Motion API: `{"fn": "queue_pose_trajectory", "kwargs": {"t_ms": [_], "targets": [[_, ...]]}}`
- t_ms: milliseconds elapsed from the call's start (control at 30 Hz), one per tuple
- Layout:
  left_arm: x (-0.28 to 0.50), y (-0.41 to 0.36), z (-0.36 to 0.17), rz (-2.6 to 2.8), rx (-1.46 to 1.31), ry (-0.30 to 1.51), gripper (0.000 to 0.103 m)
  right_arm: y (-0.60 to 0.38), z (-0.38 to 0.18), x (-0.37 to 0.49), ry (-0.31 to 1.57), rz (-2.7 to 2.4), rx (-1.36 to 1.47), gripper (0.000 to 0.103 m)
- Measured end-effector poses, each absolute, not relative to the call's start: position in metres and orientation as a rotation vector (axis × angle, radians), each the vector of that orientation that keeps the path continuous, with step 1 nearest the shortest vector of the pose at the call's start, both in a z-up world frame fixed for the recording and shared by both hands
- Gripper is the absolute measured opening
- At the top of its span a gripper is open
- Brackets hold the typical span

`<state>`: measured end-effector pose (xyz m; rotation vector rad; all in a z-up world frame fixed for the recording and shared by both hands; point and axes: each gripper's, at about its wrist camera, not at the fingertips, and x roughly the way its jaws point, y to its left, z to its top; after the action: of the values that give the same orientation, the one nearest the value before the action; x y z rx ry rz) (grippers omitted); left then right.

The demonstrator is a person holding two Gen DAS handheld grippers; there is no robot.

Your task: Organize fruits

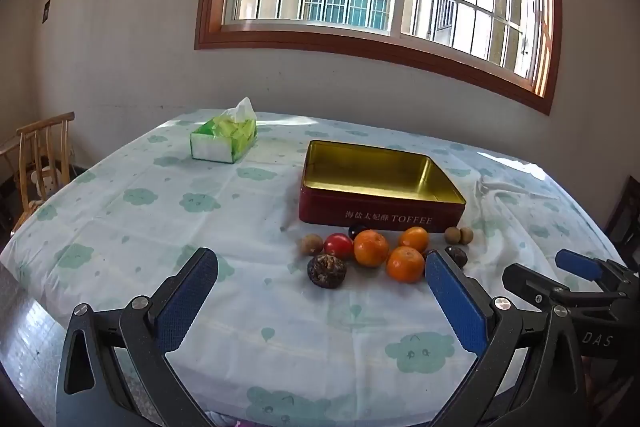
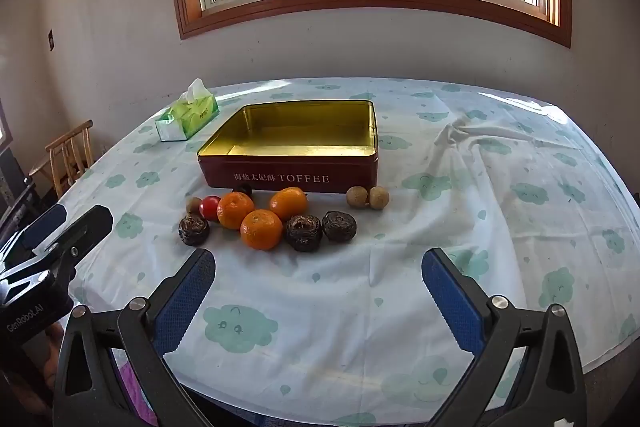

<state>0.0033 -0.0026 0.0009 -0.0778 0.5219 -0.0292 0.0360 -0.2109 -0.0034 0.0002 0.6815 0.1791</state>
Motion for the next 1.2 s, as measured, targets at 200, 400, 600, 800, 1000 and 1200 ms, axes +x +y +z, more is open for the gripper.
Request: {"fn": "queue_pose_trajectory", "kwargs": {"t_ms": [200, 400, 600, 800, 1000, 1200], "targets": [[-0.010, -0.029, 0.007, -0.030, -0.064, 0.463, 0.103, -0.221, -0.014, 0.025, 0.679, 0.190, 0.081, 0.103], [-0.041, -0.001, -0.011, -0.038, -0.164, 0.435, 0.103, -0.225, -0.021, 0.027, 0.742, 0.195, 0.117, 0.103], [-0.041, 0.003, -0.011, -0.090, -0.189, 0.433, 0.103, -0.223, -0.017, 0.025, 0.714, 0.221, 0.103, 0.103], [-0.045, -0.001, -0.011, -0.132, -0.185, 0.424, 0.103, -0.232, -0.020, 0.040, 0.712, 0.277, 0.027, 0.065], [-0.039, -0.019, -0.015, -0.252, -0.122, 0.466, 0.103, -0.239, -0.043, 0.080, 0.808, 0.325, -0.056, 0.034], [-0.040, -0.021, -0.011, -0.220, -0.084, 0.438, 0.103, -0.242, -0.057, 0.117, 0.871, 0.375, -0.026, 0.033]]}}
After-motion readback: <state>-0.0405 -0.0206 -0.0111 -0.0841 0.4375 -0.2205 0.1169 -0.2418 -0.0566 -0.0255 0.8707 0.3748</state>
